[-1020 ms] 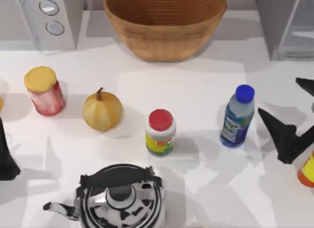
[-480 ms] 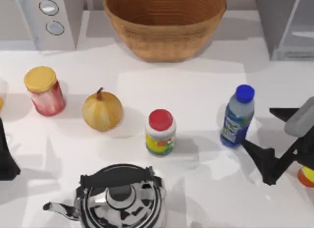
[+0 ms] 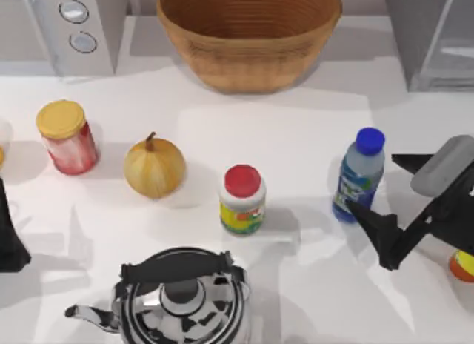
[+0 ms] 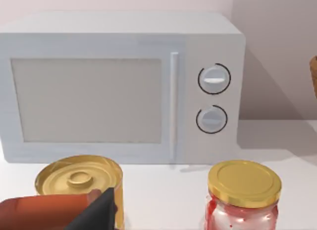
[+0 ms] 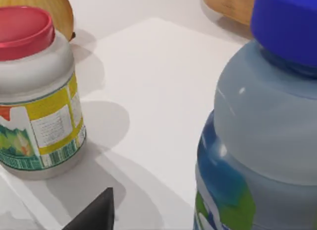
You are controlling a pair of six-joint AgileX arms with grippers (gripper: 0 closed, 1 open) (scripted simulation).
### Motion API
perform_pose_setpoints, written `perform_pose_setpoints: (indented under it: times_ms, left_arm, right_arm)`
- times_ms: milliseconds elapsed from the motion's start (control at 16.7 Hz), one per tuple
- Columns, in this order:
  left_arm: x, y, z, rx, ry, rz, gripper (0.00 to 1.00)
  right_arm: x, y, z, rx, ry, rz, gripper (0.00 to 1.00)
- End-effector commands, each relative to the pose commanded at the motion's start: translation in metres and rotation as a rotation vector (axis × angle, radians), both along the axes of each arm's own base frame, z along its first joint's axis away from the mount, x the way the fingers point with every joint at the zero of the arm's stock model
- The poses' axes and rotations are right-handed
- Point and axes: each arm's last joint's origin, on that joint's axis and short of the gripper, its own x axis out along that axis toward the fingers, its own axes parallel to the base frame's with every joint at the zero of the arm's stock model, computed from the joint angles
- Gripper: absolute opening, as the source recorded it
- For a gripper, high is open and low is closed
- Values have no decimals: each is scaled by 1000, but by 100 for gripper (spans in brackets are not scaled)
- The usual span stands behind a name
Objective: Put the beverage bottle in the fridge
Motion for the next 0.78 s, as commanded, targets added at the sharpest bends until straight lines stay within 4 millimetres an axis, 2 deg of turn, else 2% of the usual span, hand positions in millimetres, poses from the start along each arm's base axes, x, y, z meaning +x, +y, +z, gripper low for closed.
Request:
perform_pose_setpoints:
  times_ms: [300, 540, 780]
  left_arm:
    - [0, 0, 0, 0, 0, 0, 100]
    - [0, 0, 0, 0, 0, 0, 100]
    - [0, 0, 0, 0, 0, 0, 100]
  right_arm:
    - [22, 23, -9, -1, 3, 2, 100]
    - [32, 23, -23, -5, 6, -1, 100]
    - [32, 22, -24, -5, 6, -2, 100]
